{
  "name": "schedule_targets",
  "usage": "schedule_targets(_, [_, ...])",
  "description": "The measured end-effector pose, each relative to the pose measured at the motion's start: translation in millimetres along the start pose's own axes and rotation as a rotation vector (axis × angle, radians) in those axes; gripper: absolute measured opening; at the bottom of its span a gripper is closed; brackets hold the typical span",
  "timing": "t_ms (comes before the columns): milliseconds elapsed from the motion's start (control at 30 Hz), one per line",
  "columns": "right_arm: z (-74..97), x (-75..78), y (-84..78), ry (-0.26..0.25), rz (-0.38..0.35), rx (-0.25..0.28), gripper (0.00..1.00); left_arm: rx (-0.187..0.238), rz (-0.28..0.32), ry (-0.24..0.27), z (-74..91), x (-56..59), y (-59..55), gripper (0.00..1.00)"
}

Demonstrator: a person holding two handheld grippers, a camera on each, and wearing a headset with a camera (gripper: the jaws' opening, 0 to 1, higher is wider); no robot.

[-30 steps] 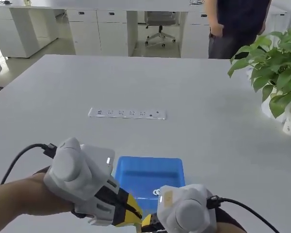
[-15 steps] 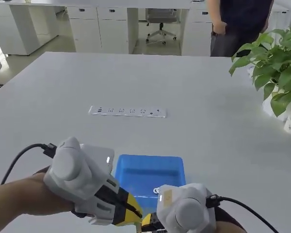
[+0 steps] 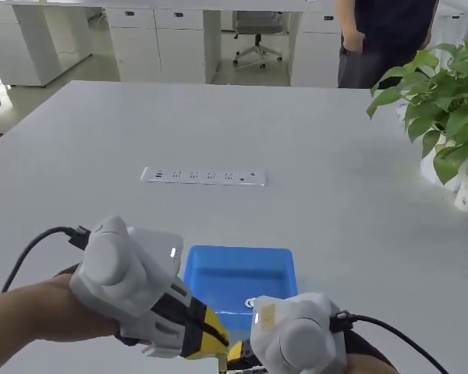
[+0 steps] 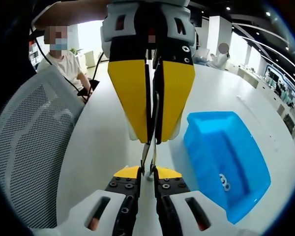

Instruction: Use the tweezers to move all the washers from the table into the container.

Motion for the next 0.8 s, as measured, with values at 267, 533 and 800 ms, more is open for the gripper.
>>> schedule_targets(267, [-0.5, 1.5, -2.5, -0.001, -0.007, -0.002, 0.12, -0.006, 0.0, -0.009, -2.3, 0.0, -1.4, 0.05])
schedule_targets(533, [-1.1, 0.5, -2.5, 0.0, -0.009, 0.003, 0.12, -0.005, -0.002, -0.009, -2.2, 0.6, -2.3, 0.05])
schedule_targets(800, [-1.6, 0.5, -2.1, 0.005, 0.004, 0.002, 0.11, -0.006, -0.003, -0.012, -2.3, 1.1, -2.3, 0.05])
Point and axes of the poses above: the centre of the closed fingertips' face, and the gripper's own axes: z roughly backward along the fingers, x roughly to its right, y roughly out of its top, the point moved 9 cm from there along z, roughly backward along the fingers, and after that the axes turned 7 degrees about -z, right-handed, at the moved point
